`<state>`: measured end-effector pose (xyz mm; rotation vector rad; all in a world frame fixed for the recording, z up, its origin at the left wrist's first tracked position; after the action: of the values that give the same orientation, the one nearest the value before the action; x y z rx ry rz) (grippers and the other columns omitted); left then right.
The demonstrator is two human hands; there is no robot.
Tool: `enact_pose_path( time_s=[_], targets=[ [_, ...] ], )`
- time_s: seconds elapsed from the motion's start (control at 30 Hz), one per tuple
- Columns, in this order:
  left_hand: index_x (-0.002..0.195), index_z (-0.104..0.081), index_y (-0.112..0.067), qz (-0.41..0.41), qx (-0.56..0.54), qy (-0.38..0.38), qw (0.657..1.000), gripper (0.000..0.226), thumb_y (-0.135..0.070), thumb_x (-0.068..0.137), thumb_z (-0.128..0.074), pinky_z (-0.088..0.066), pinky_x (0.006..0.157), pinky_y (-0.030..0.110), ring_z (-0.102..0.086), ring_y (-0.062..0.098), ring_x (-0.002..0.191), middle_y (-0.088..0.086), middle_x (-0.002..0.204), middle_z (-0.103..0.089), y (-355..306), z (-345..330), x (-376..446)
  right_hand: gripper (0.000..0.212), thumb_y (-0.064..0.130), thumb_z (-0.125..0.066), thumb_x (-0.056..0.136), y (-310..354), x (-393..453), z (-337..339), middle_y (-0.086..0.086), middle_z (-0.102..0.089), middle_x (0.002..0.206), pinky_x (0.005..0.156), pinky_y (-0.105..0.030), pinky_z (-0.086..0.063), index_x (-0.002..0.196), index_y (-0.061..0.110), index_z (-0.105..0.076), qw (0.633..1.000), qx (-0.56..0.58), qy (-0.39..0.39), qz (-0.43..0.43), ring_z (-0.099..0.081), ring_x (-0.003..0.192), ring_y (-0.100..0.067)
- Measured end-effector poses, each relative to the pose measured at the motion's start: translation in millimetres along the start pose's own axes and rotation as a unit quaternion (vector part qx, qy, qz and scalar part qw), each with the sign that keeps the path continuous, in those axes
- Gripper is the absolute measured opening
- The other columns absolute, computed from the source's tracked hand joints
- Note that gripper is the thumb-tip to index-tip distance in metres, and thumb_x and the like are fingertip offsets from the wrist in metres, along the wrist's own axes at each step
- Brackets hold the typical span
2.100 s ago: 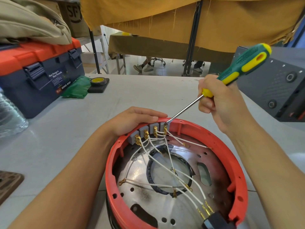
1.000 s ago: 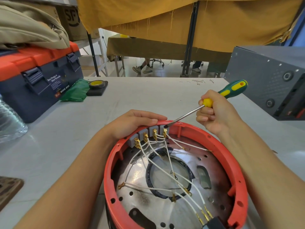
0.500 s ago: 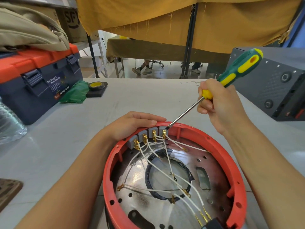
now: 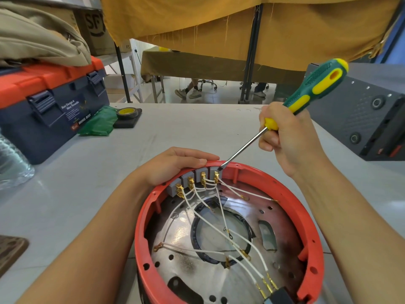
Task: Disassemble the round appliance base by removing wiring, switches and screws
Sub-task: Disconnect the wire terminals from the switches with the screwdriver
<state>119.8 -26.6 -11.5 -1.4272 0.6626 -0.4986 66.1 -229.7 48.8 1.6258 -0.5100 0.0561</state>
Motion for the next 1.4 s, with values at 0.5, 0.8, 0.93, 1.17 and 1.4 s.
enact_pose_path(
  time_s=[0.5,0.8,0.93,1.17,1.4],
  targets=[
    [0.112,-0.07,-0.015,0.004,0.0,0.005,1.0,0.035,-0.02,0.079,-0.06,-0.056,0.082,0.032,-0.068,0.028,0.1,0.014,0.11,-0.07,2,2,1,0.017,0.017,-0.053,0.071,-8,4,5,-0.006,-0.028,0.057,0.04,-0.017,-0.031,0.061,0.012,-0.04,0.999,0.03,0.011,-0.021,-0.024,0.035,-0.008],
    [0.113,-0.069,-0.011,0.006,-0.011,-0.005,1.0,0.037,-0.018,0.078,-0.059,-0.056,0.073,0.027,-0.07,0.025,0.094,0.016,0.107,-0.071,-1,-1,0,0.028,0.008,-0.046,0.087,-17,6,8,0.004,-0.028,0.041,0.037,-0.016,-0.028,0.06,0.011,-0.039,0.993,0.077,-0.021,-0.089,-0.022,0.03,-0.005],
    [0.112,-0.068,-0.008,0.003,-0.021,-0.01,1.0,0.034,-0.013,0.08,-0.058,-0.056,0.072,0.026,-0.07,0.023,0.091,0.017,0.106,-0.071,-1,-3,-1,0.027,0.008,-0.045,0.087,-19,7,8,0.005,-0.027,0.038,0.038,-0.015,-0.026,0.061,0.011,-0.038,0.989,0.091,-0.035,-0.11,-0.02,0.03,-0.006],
    [0.109,-0.07,-0.012,0.004,-0.014,-0.009,1.0,0.034,-0.016,0.077,-0.059,-0.056,0.072,0.026,-0.07,0.024,0.091,0.015,0.105,-0.071,-2,-3,-1,0.026,0.01,-0.045,0.087,-27,8,10,0.006,-0.029,0.036,0.036,-0.015,-0.024,0.062,0.011,-0.038,0.979,0.127,-0.052,-0.153,-0.019,0.03,-0.006],
    [0.109,-0.071,-0.014,0.009,-0.014,-0.006,1.0,0.034,-0.018,0.077,-0.06,-0.056,0.073,0.028,-0.07,0.026,0.093,0.016,0.106,-0.071,-2,-3,-2,0.028,0.01,-0.045,0.087,-37,8,14,0.004,-0.028,0.037,0.036,-0.014,-0.023,0.061,0.012,-0.036,0.964,0.166,-0.068,-0.197,-0.019,0.03,-0.007]
  ],
)
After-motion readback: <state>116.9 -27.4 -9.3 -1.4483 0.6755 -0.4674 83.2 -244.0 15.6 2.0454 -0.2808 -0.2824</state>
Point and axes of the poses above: each hand's wrist, its own x-axis towards the middle knuckle, its own z-axis out of the back of the hand, y = z × x, the point moved 2 cm from there along x, towards the middle knuckle
